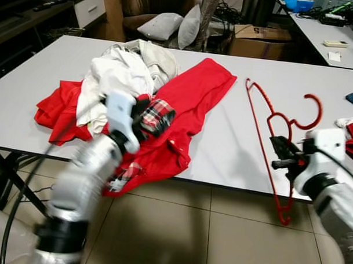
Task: Hang hanger
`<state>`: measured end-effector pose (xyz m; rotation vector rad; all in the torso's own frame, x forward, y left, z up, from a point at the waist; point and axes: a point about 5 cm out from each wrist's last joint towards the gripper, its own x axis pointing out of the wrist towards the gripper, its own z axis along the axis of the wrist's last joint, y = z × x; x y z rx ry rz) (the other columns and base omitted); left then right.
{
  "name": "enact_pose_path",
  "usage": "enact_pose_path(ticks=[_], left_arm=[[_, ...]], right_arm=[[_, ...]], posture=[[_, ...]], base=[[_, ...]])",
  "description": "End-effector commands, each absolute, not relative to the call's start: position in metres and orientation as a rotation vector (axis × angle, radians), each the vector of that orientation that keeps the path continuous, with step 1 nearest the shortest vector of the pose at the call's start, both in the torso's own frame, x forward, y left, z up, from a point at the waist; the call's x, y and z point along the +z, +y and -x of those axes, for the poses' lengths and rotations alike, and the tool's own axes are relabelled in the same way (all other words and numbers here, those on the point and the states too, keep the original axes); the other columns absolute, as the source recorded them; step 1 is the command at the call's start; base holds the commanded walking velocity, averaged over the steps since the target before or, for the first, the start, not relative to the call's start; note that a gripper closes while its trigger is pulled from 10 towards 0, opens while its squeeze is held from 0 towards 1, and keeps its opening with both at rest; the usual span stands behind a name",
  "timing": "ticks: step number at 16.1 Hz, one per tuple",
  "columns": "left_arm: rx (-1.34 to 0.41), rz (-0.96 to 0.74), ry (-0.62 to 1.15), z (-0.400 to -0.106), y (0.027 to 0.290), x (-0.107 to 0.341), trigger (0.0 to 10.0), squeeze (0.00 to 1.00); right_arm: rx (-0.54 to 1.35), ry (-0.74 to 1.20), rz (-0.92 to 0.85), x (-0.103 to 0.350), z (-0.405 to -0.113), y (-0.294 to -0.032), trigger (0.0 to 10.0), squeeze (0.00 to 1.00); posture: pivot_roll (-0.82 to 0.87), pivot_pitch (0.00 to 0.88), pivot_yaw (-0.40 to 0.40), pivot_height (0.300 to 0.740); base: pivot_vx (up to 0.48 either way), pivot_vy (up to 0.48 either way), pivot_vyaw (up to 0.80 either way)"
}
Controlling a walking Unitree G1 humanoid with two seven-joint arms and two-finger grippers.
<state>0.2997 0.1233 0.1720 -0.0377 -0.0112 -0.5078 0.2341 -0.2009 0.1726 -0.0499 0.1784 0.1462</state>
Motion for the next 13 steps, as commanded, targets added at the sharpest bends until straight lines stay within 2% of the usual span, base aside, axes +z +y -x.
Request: enact_pose_path(ticks=[1, 9, 13], left_arm=[[-0.459, 0.015, 0.009, -0.297, 0.117, 0.160, 10.0, 0.00], [-0.390, 0.014, 0.040, -0.286, 0.116, 0.142, 10.0, 0.00], [-0.369, 0.022, 0.039, -0.286, 0.120, 0.143, 10.0, 0.00]], right_arm=[[0.097, 0.151, 0.103, 0.171, -0.234, -0.198, 10.0, 0.00], [0.092, 0.121, 0.079, 0.161, -0.231, -0.187, 10.0, 0.00], [0.016, 0.117, 0.039, 0.155, -0.235, -0.194, 10.0, 0.00]], posture=[[-0.11, 0.000, -0.006, 0.740], [-0.12, 0.000, -0.008, 0.740], [-0.10, 0.000, -0.015, 0.740]], base=[[0.000, 0.000, 0.00], [0.000, -0.457, 0.00], [0.000, -0.480, 0.00]])
